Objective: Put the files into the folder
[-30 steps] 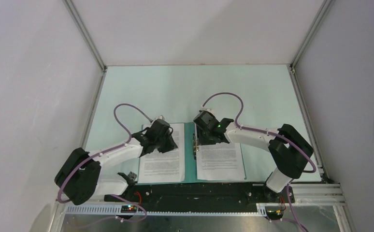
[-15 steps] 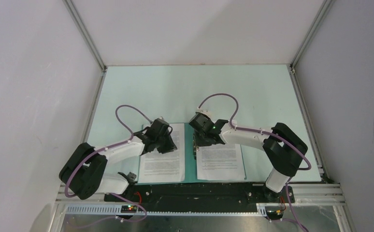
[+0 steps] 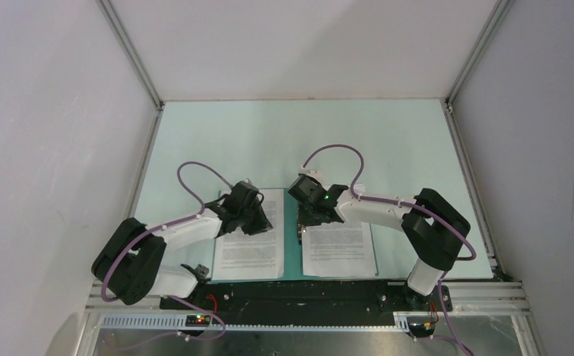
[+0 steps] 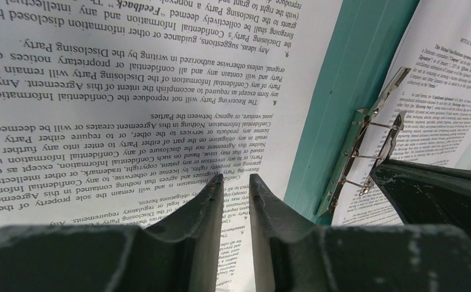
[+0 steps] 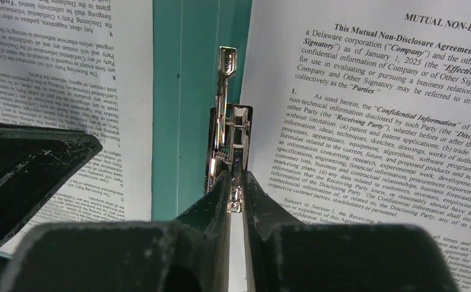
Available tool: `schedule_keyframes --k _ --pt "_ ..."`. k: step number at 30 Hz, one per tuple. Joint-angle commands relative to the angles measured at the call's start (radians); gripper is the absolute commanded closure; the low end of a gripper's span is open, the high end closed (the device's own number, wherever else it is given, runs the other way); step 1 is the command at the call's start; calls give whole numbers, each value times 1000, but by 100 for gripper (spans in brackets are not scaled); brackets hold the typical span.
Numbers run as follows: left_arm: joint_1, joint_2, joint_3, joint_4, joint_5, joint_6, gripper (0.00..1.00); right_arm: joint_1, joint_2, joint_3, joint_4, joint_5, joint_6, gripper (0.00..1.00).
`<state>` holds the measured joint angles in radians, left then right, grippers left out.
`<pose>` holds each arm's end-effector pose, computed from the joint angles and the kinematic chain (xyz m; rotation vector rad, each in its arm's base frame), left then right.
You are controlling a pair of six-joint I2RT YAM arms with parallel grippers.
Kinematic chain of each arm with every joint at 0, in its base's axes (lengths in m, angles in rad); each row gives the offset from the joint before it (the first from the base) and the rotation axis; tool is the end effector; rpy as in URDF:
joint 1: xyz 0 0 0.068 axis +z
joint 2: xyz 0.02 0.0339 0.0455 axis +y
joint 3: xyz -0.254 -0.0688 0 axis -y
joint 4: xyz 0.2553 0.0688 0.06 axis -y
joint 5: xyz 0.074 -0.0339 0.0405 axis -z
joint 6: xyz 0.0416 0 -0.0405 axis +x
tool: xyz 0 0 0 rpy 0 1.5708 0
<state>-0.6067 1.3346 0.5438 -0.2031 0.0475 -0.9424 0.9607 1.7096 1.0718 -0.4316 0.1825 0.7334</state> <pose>0.2008 -0.1418 0.1243 -0.4319 2.6628 -0.6056 0.2074 0.2835 0.1605 -0.2392 2.6444 0.3485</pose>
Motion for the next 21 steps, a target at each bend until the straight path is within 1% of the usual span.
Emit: schedule_keyframes --k 1,5,14,21 --pt "14 15 -20 6 -8 16 72 23 12 31 -16 28 15 90" --pt "20 19 -24 6 -9 14 72 39 12 32 -31 37 22 93" --pt "32 16 -34 6 -6 9 72 66 13 27 -53 51 43 95" --pt "37 15 -32 6 4 12 70 69 0 -29 -2 44 66 95"
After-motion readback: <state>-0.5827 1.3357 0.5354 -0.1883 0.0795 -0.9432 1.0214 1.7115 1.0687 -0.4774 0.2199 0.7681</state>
